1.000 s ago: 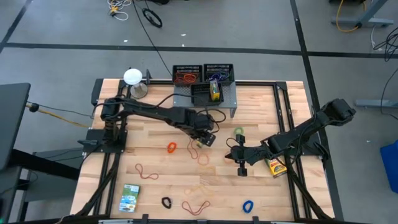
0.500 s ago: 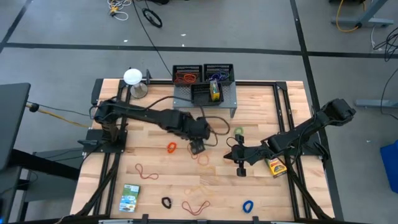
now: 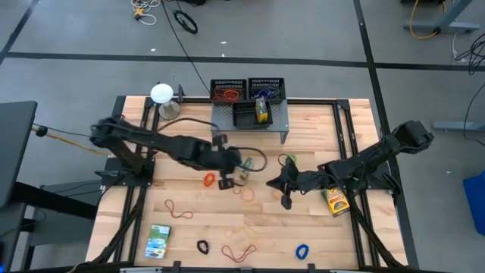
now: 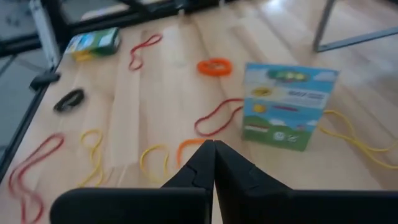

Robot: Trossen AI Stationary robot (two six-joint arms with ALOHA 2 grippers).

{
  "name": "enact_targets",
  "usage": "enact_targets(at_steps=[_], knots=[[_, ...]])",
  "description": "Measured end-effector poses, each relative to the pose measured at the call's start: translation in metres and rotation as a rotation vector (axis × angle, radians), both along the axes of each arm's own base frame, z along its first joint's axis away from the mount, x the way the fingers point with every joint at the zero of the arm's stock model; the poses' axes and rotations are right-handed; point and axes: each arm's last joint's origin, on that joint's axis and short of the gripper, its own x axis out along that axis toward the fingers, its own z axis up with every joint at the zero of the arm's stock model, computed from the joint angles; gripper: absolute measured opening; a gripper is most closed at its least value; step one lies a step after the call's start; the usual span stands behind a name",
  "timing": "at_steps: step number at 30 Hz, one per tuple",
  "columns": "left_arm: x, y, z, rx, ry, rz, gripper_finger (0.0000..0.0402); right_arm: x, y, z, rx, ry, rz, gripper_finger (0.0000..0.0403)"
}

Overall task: Pick & Place Office Desk Supplies
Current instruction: Put the box crayons into the bottom black basket on the shelf

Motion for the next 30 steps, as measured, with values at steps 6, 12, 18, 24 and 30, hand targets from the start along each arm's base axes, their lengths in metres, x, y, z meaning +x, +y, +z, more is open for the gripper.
enact_targets(at_steps=[6, 12, 18, 24, 30], knots=[[-0.070, 0.012, -0.011, -0.054, -0.287, -0.112, 0.0049, 0.007, -0.012, 0.006, 0.073, -0.067, -0.109, 0.0011], [-0.134, 0.024, -0.030, -0.136, -0.434, -0.182, 0.0048, 0.022, -0.028, 0.027, 0.173, -0.060, -0.234, 0.0011], [-0.168, 0.032, -0.054, -0.088, -0.578, -0.195, 0.0048, 0.038, -0.041, 0.059, 0.307, 0.032, -0.416, 0.0011], [-0.190, 0.032, -0.082, -0.104, -0.797, -0.344, 0.0048, 0.062, -0.050, 0.081, 0.504, 0.162, -0.637, 0.0032], [-0.202, 0.032, -0.108, -0.104, -0.838, -0.439, 0.0048, 0.097, -0.052, 0.083, 0.741, 0.234, -0.789, 0.0119]])
